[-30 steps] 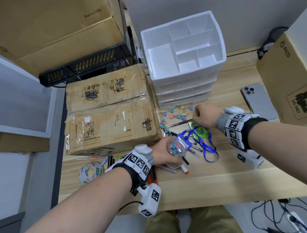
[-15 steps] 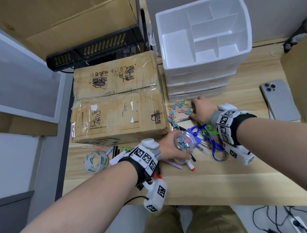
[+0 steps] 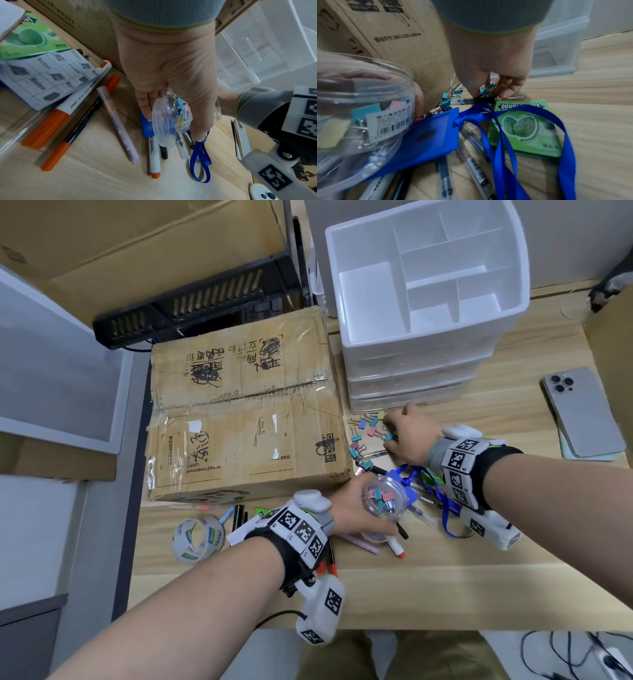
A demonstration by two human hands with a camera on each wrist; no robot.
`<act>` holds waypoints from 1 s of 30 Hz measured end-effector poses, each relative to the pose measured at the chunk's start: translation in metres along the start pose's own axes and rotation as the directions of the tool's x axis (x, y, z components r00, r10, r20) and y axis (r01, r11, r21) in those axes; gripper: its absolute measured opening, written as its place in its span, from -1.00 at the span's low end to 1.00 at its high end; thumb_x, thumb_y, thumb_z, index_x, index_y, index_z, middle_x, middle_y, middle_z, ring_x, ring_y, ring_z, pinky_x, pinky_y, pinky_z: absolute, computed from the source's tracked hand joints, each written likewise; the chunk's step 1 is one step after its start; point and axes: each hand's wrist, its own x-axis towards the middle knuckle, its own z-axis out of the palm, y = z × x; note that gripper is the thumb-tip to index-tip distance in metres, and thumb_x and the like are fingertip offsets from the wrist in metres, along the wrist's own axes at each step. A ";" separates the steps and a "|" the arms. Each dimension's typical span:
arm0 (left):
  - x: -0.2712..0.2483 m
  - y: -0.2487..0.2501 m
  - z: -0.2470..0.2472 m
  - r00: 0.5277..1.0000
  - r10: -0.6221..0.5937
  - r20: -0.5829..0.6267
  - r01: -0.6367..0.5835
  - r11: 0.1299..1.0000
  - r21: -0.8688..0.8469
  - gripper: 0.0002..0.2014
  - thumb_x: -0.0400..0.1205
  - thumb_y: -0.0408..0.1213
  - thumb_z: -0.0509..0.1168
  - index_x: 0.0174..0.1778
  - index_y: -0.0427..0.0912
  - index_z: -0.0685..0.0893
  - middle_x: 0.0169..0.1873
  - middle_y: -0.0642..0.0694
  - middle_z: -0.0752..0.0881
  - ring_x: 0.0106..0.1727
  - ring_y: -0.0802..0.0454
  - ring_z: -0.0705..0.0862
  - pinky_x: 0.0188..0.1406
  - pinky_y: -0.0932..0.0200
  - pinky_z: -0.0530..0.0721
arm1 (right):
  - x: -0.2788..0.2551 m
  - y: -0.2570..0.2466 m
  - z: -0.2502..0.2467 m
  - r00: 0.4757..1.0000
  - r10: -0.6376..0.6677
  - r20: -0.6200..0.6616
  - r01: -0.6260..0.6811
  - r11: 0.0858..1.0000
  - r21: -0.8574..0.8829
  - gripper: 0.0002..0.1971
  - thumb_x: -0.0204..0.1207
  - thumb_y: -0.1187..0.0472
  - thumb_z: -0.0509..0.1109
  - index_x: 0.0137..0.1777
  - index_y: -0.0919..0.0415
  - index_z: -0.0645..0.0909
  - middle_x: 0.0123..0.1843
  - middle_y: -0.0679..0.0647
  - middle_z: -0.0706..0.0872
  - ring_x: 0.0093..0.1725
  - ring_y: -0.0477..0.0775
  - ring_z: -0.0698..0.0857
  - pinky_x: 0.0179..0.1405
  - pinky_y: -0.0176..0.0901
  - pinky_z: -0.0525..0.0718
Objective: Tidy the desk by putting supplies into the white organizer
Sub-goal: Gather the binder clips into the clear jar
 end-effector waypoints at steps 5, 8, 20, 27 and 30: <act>0.000 -0.001 -0.001 1.000 0.003 0.015 -0.003 1.000 0.006 -0.18 0.28 -0.12 0.72 0.41 -0.06 0.47 0.20 -0.01 0.70 0.23 0.07 0.69 0.31 0.02 0.70 | 0.000 0.003 0.000 0.999 -0.049 0.006 0.049 0.998 -0.044 -0.53 0.59 0.02 0.41 0.49 0.06 0.54 0.27 0.22 0.53 0.17 0.22 0.62 0.05 -0.09 0.56; 0.001 -0.001 0.000 1.000 -0.005 0.015 0.005 1.000 0.014 -0.14 0.20 -0.04 0.72 0.39 -0.02 0.48 0.18 0.01 0.70 0.21 0.08 0.70 0.28 0.01 0.71 | 0.000 0.004 -0.001 0.997 -0.073 -0.011 0.073 0.996 -0.052 -0.56 0.56 0.02 0.43 0.43 0.05 0.56 0.25 0.18 0.56 0.18 0.20 0.60 0.09 -0.05 0.58; -0.002 0.001 -0.003 1.000 0.012 0.029 -0.013 0.999 0.030 -0.23 0.38 -0.25 0.68 0.46 -0.12 0.45 0.21 -0.01 0.66 0.21 0.10 0.65 0.07 0.40 0.61 | 0.003 -0.006 0.011 0.995 -0.095 -0.038 0.093 0.994 -0.059 -0.42 0.50 0.09 0.51 0.50 0.13 0.46 0.30 0.22 0.53 0.22 0.23 0.56 0.19 0.03 0.58; -0.003 0.002 -0.002 1.000 0.009 0.018 -0.009 1.000 0.015 -0.21 0.31 -0.18 0.70 0.42 -0.06 0.47 0.20 -0.02 0.69 0.22 0.07 0.69 0.26 0.06 0.71 | 0.004 -0.006 0.017 0.991 -0.119 -0.063 0.121 0.993 0.019 -0.44 0.47 0.12 0.54 0.46 0.15 0.50 0.36 0.21 0.48 0.30 0.23 0.49 0.26 0.07 0.58; -0.002 0.002 -0.003 1.000 0.006 0.025 -0.006 1.000 0.002 -0.21 0.29 -0.18 0.70 0.40 -0.06 0.48 0.17 -0.01 0.71 0.20 0.07 0.71 0.23 0.06 0.73 | 0.003 -0.009 0.019 0.990 -0.129 -0.056 0.130 0.991 0.022 -0.34 0.44 0.06 0.56 0.52 0.12 0.43 0.38 0.20 0.45 0.32 0.23 0.47 0.25 0.12 0.61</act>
